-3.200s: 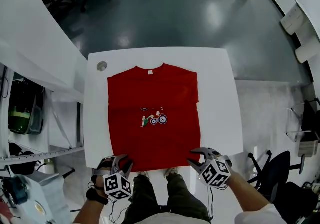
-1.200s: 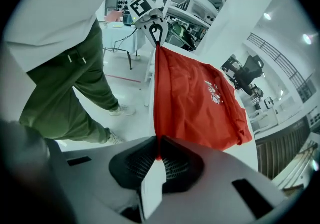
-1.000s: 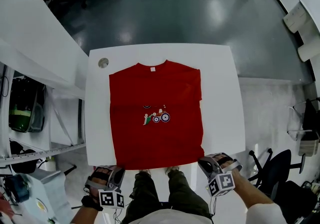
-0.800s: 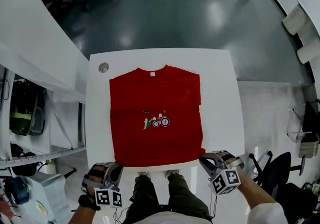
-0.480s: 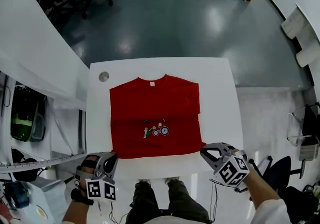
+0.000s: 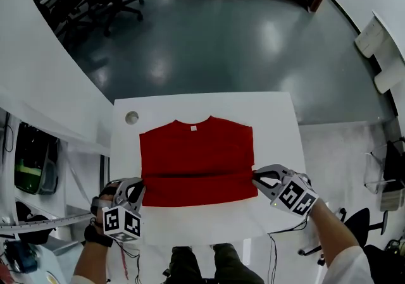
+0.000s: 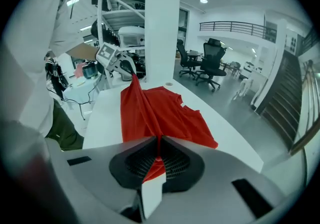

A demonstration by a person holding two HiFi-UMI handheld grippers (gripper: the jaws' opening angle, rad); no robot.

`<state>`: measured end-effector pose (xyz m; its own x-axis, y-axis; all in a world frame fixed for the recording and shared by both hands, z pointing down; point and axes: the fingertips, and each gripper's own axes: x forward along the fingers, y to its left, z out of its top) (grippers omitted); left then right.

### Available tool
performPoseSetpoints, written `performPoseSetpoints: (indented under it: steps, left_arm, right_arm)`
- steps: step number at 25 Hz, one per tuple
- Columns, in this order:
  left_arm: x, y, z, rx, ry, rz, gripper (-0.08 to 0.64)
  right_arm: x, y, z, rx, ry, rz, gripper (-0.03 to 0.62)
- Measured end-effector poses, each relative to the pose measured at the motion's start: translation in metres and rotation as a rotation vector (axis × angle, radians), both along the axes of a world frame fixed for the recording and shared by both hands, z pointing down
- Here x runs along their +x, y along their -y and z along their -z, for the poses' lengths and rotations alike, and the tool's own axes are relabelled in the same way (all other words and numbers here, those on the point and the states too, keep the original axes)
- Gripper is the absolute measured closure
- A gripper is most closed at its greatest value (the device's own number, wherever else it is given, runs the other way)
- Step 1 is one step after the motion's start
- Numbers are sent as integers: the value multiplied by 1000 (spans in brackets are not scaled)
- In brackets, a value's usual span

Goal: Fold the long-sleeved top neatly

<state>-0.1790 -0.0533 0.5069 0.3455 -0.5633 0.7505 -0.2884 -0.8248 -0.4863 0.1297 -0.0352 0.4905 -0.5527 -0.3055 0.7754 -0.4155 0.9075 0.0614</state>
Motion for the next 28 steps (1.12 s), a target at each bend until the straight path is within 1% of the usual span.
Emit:
performPoseSetpoints:
  steps: [3, 6, 9, 13, 17, 21, 25, 28]
  left_arm:
    - [4, 30, -6, -12, -6, 13, 537]
    - [8, 60, -8, -16, -2, 13, 537]
    - [11, 85, -9, -37, -1, 13, 537]
    - [12, 110, -6, -74, -16, 13, 537]
    - [13, 134, -3, -92, -32, 19, 537]
    - [15, 153, -8, -108, -41, 50, 537]
    - [11, 168, -31, -115, 3, 97, 537]
    - [5, 179, -49, -97, 34, 164, 535]
  right_arm:
    - [3, 29, -4, -25, 13, -28, 555]
    - [7, 57, -9, -49, 13, -57, 555]
    - [10, 82, -8, -78, 24, -89, 555]
    - [11, 110, 2, -111, 74, -128, 555]
    - [15, 137, 8, -126, 118, -180, 555]
    - [18, 160, -1, -135, 121, -232, 555]
    - [16, 175, -17, -144, 108, -264, 555]
    - [11, 184, -32, -132, 95, -291, 554]
